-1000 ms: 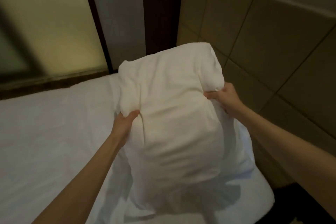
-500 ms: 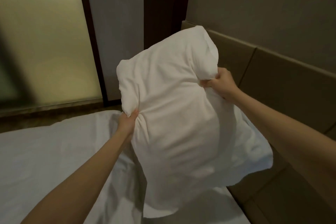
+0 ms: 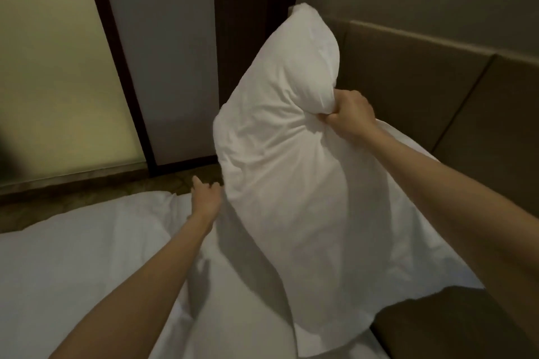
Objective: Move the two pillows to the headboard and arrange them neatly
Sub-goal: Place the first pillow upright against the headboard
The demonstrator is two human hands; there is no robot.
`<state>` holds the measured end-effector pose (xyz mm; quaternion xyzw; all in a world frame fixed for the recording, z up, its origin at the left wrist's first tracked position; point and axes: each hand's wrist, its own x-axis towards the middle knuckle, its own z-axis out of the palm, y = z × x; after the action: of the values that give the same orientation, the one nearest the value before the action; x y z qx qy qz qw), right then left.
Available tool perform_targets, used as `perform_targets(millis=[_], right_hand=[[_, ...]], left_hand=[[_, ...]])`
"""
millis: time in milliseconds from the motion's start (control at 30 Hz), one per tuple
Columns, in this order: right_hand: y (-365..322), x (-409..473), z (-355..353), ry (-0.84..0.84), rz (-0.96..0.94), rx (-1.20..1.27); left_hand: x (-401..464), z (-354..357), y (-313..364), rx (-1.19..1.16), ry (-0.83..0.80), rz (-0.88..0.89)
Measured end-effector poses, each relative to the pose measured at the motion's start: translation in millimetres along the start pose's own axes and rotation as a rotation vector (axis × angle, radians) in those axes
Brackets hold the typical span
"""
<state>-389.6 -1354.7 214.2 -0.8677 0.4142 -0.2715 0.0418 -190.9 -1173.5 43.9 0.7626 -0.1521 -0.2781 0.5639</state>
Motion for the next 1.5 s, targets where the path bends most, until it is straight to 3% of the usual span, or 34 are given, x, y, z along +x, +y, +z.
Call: perform_targets(millis=[100, 233, 300, 500, 733, 967, 1167, 1333, 1500], right_hand=[[11, -7, 74, -0.142, 0.009, -0.219], [43, -66, 160, -0.561, 0.222, -0.430], [58, -94, 179, -0.619, 0.265, -0.473], [76, -99, 167, -0.546, 0.296, -0.493], [86, -58, 93, -0.300, 0.362, -0.154], [107, -141, 107, -0.569, 0.340, -0.441], [117, -180, 86, -0.391, 0.190, -0.506], [105, -209, 52, -0.247, 0.126, -0.241], [63, -225, 14, -0.122, 0.244, 0.210]], left_hand=[[17, -5, -24, 0.104, 0.039, 0.033], [24, -13, -64, 0.176, 0.029, 0.003], [25, -17, -76, 0.169, 0.007, 0.019], [22, -19, -89, 0.135, -0.028, 0.073], [-3, -14, -75, 0.123, -0.091, 0.159], [-36, -8, -82, 0.165, -0.163, 0.152], [-64, -2, -70, 0.203, -0.227, 0.149], [-91, -8, -50, 0.212, -0.290, 0.172], [-127, -25, -27, 0.170, -0.299, 0.172]])
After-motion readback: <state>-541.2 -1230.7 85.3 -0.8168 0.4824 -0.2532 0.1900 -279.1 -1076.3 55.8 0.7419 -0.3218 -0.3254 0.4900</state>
